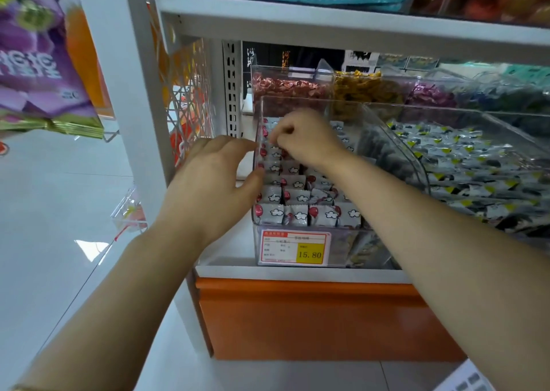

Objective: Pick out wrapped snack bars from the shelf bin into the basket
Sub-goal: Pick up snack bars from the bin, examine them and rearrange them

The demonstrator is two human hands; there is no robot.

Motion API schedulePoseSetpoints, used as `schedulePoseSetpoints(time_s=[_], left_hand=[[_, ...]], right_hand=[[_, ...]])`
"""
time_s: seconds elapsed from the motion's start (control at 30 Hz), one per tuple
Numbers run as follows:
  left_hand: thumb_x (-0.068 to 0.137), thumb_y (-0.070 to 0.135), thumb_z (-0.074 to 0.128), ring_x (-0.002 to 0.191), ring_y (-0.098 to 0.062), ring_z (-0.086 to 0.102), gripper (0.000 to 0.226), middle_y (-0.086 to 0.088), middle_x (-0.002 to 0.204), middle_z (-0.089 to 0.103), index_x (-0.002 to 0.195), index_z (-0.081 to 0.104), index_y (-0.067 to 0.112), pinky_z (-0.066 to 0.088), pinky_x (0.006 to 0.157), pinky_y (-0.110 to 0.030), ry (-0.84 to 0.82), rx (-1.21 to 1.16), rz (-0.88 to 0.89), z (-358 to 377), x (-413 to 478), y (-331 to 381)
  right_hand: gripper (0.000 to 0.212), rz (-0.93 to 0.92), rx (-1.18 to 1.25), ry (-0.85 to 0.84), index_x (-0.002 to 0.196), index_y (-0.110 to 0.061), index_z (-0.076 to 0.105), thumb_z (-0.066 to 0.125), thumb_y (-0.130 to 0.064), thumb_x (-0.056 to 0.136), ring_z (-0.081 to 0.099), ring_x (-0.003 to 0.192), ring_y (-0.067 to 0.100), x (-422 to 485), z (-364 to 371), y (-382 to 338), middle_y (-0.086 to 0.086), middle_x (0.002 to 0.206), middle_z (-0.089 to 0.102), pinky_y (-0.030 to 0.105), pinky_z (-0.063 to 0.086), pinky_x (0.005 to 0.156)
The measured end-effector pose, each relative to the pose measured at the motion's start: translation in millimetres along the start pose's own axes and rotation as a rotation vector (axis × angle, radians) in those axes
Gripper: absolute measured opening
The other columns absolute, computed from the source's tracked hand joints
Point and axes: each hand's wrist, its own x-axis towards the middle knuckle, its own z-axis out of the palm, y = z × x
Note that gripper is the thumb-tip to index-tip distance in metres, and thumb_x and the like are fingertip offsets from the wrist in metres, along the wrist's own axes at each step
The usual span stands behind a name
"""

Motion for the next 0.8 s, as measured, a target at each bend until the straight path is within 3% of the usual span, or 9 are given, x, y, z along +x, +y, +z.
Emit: schedulePoseSetpoints(time_s=[0.07,0.2,0.3,0.4,0.47,0.57,0.67,0.8], left_hand=[[0.091,0.032,0.052,0.128,-0.02,0.036,0.043,-0.001,0.134,0.052,0.132,0.05,0.021,0.03,0.097,-0.03,-0.002,-0.005,0.001,-0.3,0.5,-0.1],[0.091,0.03,0.052,0.128,-0.019,0.035,0.043,-0.001,0.134,0.051,0.133,0.05,0.021,0.027,0.096,-0.026,-0.015,-0.015,-0.001,0.2,0.6,-0.5],[0.092,0.03,0.052,0.127,-0.019,0.036,0.042,-0.001,0.134,0.052,0.133,0.05,0.02,0.025,0.093,-0.023,-0.012,-0.017,0.004,0.2,0.4,-0.4],[0.092,0.03,0.051,0.126,-0.02,0.036,0.041,-0.002,0.133,0.052,0.132,0.051,0.02,0.023,0.089,-0.021,-0.011,-0.019,0.002,-0.1,0.1,-0.6],[0.093,0.031,0.05,0.126,-0.02,0.037,0.041,-0.003,0.133,0.052,0.132,0.051,0.019,0.023,0.09,-0.022,-0.013,-0.023,-0.004,-0.3,0.0,0.0],[0.093,0.031,0.049,0.127,-0.021,0.037,0.041,-0.004,0.133,0.052,0.133,0.051,0.019,0.025,0.092,-0.023,-0.021,-0.032,-0.011,0.5,-1.0,2.4],[0.094,0.031,0.049,0.128,-0.022,0.036,0.043,-0.005,0.134,0.051,0.134,0.049,0.018,0.027,0.097,-0.026,-0.028,-0.043,-0.021,1.5,-3.0,4.3],[0.094,0.032,0.047,0.13,-0.022,0.035,0.045,-0.004,0.136,0.05,0.137,0.046,0.018,0.027,0.099,-0.028,-0.04,-0.044,-0.038,1.2,-4.6,4.9]], right_hand=[[0.019,-0.031,-0.136,0.019,0.09,-0.008,0.072,0.055,-0.015,0.089,0.062,0.093,0.024,8.0,2.0,-0.6,0.006,0.101,0.067,0.03,0.047,0.078],[0.015,-0.039,-0.434,-0.086,0.09,-0.022,0.069,0.071,-0.033,0.08,0.043,0.116,0.026,16.5,13.8,-1.6,0.005,0.114,0.054,0.033,0.037,0.083],[0.007,-0.052,-0.299,-0.066,0.081,-0.018,0.07,0.072,-0.025,0.08,0.049,0.11,0.025,18.3,10.8,-3.3,0.005,0.109,0.06,0.03,0.039,0.081],[0.014,-0.079,-0.006,-0.013,0.077,0.0,0.068,0.067,-0.013,0.083,0.062,0.078,0.02,13.4,-0.6,-4.5,0.011,0.089,0.069,0.03,0.051,0.072],[0.009,-0.102,0.124,0.047,0.077,-0.006,0.067,0.066,-0.011,0.084,0.056,0.067,0.005,3.0,-4.0,-6.5,0.003,0.081,0.067,0.018,0.045,0.063],[0.012,-0.131,0.134,0.042,0.073,-0.016,0.065,0.067,-0.013,0.084,0.052,0.066,-0.002,-9.5,0.8,-7.8,-0.011,0.073,0.059,0.011,0.039,0.059],[0.015,-0.131,0.122,0.0,0.073,-0.019,0.06,0.064,-0.012,0.086,0.049,0.066,-0.002,-10.9,3.3,-6.4,-0.014,0.071,0.055,0.014,0.037,0.059],[0.012,-0.094,0.06,-0.03,0.082,-0.008,0.051,0.05,-0.01,0.094,0.046,0.071,0.015,-3.4,1.7,-1.7,0.004,0.08,0.052,0.029,0.039,0.067]])
